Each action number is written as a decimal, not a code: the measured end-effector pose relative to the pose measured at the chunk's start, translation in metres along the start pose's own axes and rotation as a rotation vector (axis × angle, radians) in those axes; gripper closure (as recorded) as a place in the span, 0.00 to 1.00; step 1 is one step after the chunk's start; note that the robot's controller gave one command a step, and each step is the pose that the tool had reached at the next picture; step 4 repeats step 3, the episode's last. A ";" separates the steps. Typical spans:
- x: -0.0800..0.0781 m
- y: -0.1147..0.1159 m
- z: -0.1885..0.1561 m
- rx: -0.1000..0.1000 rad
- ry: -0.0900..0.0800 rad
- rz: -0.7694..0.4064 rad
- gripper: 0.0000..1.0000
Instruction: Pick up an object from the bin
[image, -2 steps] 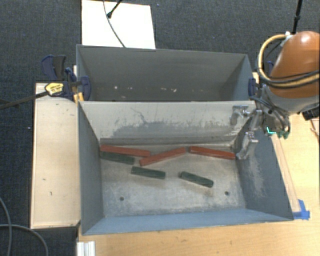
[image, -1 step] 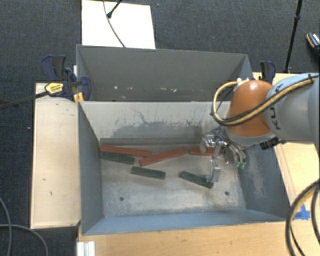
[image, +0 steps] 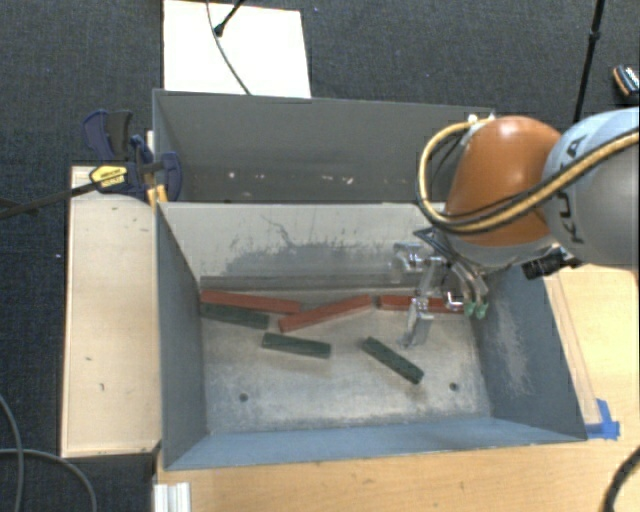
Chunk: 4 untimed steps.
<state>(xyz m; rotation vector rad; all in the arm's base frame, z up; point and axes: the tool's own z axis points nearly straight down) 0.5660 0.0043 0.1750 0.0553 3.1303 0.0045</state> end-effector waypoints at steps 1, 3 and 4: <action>0.013 -0.017 0.108 0.003 0.014 0.144 0.00; 0.007 -0.029 -0.066 0.003 -0.001 0.209 1.00; 0.007 -0.029 -0.066 0.003 -0.001 0.209 1.00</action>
Offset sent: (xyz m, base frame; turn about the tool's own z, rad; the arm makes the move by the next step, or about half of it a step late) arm -0.0117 -0.0163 -0.1050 0.1431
